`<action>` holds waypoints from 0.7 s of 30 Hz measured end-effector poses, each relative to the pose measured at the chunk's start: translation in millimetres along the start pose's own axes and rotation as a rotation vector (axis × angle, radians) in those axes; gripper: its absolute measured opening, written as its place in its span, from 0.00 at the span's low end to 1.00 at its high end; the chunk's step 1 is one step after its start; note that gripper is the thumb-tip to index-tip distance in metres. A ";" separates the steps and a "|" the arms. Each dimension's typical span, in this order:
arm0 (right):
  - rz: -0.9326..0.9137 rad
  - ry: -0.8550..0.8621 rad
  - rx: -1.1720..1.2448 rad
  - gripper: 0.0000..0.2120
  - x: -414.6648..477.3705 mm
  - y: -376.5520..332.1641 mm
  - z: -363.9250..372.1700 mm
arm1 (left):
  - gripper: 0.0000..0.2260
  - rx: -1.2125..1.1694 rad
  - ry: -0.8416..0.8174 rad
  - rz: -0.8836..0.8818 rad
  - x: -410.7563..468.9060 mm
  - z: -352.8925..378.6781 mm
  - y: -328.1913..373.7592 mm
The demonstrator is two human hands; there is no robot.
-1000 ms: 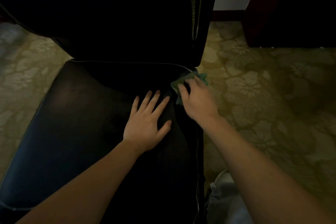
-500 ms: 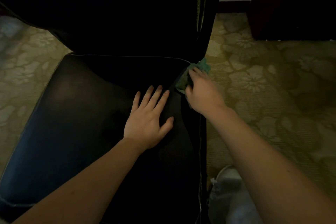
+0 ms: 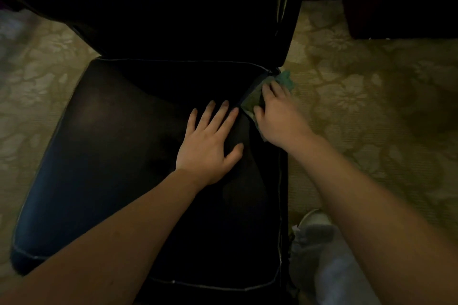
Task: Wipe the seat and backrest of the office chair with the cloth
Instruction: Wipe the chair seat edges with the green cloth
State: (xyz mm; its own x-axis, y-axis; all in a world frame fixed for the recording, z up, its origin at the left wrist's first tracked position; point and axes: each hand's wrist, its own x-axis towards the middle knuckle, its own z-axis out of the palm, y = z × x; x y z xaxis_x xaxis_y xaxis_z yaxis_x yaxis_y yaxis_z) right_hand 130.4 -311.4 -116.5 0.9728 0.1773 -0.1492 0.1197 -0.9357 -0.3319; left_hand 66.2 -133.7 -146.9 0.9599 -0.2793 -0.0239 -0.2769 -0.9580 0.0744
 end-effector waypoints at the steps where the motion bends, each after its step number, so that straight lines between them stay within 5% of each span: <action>1: 0.000 0.002 0.024 0.30 3.7 1.8 -0.6 | 0.34 -0.003 0.003 0.002 0.2 -0.1 0.2; 14: -0.030 -0.085 0.092 0.29 2.5 12.5 -7.2 | 0.34 -0.002 0.029 -0.025 1.3 0.8 1.8; 21: 0.010 0.007 0.180 0.27 14.5 7.6 -3.9 | 0.33 -0.037 0.047 -0.047 2.8 0.4 1.3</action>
State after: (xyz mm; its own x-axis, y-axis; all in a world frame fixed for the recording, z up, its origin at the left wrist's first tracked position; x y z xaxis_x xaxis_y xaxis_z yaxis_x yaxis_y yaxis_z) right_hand 146.2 -317.1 -117.5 0.9751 0.1657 -0.1471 0.0731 -0.8674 -0.4923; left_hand 68.6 -135.8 -147.3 0.9730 -0.2300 0.0187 -0.2306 -0.9667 0.1110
